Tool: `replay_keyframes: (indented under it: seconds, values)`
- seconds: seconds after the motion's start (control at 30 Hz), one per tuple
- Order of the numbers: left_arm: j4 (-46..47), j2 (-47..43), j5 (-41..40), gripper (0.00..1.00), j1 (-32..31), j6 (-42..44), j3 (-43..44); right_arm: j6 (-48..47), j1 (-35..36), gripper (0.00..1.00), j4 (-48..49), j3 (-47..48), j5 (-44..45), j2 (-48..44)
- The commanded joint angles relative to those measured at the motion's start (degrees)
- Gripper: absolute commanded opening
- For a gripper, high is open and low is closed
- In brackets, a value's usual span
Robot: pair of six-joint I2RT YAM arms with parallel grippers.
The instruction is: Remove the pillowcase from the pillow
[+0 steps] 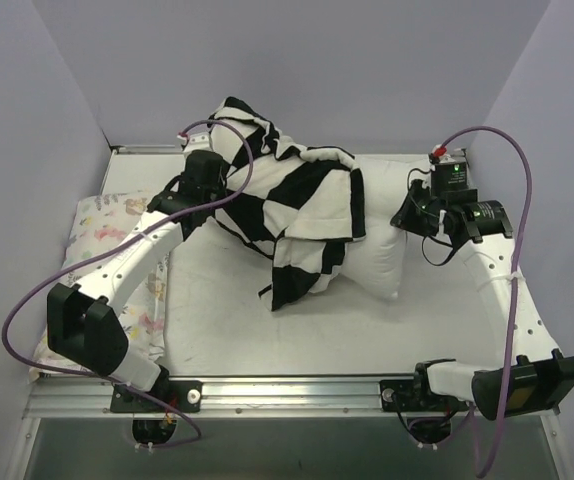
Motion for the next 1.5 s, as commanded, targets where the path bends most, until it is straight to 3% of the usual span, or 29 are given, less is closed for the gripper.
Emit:
replay_keyframes:
  seconds: [0.0,0.07,0.23,0.3,0.33,0.37,0.47,0.67,1.03,1.1,1.2,1.23,1.27,1.33,1.37,1.43,1.47]
  values:
    - [-4.89,-4.34,-10.47,0.0,3.99,0.81,0.75,-1.62,-5.25,0.0,-1.97,3.47,10.07,-2.56]
    - [-5.59,-5.82,-10.37,0.0,2.5,2.04,1.28,-1.18,-7.19,0.0,-2.06,3.56,10.17,-2.38]
    - [-9.37,-5.84,-6.0,0.0,-9.27,4.94,4.44,-0.3,-7.98,0.0,-1.89,2.95,9.65,-0.54]
    - [-6.75,-6.36,-0.64,0.15,-10.34,4.85,3.05,0.14,-7.28,0.0,-1.1,1.63,8.68,0.08]
    - [-5.26,-7.06,2.6,0.45,-11.99,4.07,2.17,0.31,-6.84,0.0,-0.23,0.23,8.68,0.08]
    - [-2.98,-8.98,4.11,0.59,-12.97,4.24,0.94,0.14,-5.88,0.0,0.04,-0.56,9.55,0.25]
    - [5.11,-12.06,10.0,0.77,-18.76,4.5,-2.23,-0.04,-5.43,0.0,0.75,-2.41,9.99,0.43]
    - [12.51,-6.65,10.99,0.84,-28.26,5.91,-2.24,-0.3,-4.47,0.0,1.19,-2.59,10.08,-0.01]
    - [21.91,4.71,14.93,0.88,-29.68,8.8,-3.55,-0.04,-3.33,0.0,1.28,-1.54,8.76,-1.06]
    - [22.88,5.06,15.38,0.85,-29.76,9.94,-3.56,-0.04,-3.24,0.0,1.28,-1.36,8.59,-1.15]
    - [16.34,6.82,10.74,0.29,-29.15,10.21,-0.31,-0.12,-3.15,0.0,1.19,-1.27,9.02,-1.59]
    - [13.68,7.69,4.45,0.07,-28.37,10.04,2.83,-0.39,-3.15,0.0,1.1,-1.1,9.2,-1.76]
    - [10.78,7.79,1.08,0.0,-27.75,9.69,4.08,-0.48,-3.32,0.0,1.19,-1.1,9.38,-2.03]
    - [4.18,6.4,-6.47,0.0,-25.82,8.46,5.67,-0.65,-4.55,0.0,1.01,-0.84,9.2,-2.29]
    - [2.16,5.34,-14.86,0.0,-23.03,7.59,5.67,-0.57,-5.16,0.0,0.84,-0.49,8.94,-2.55]
    - [-3.73,0.79,-20.99,0.0,-17.58,2.76,4.89,-0.48,-6.31,0.0,0.05,0.13,8.68,-2.91]
    - [-5.14,-1.42,-21.53,0.0,-10.33,0.83,2.01,-0.48,-6.66,0.0,-0.21,1.0,8.76,-2.91]
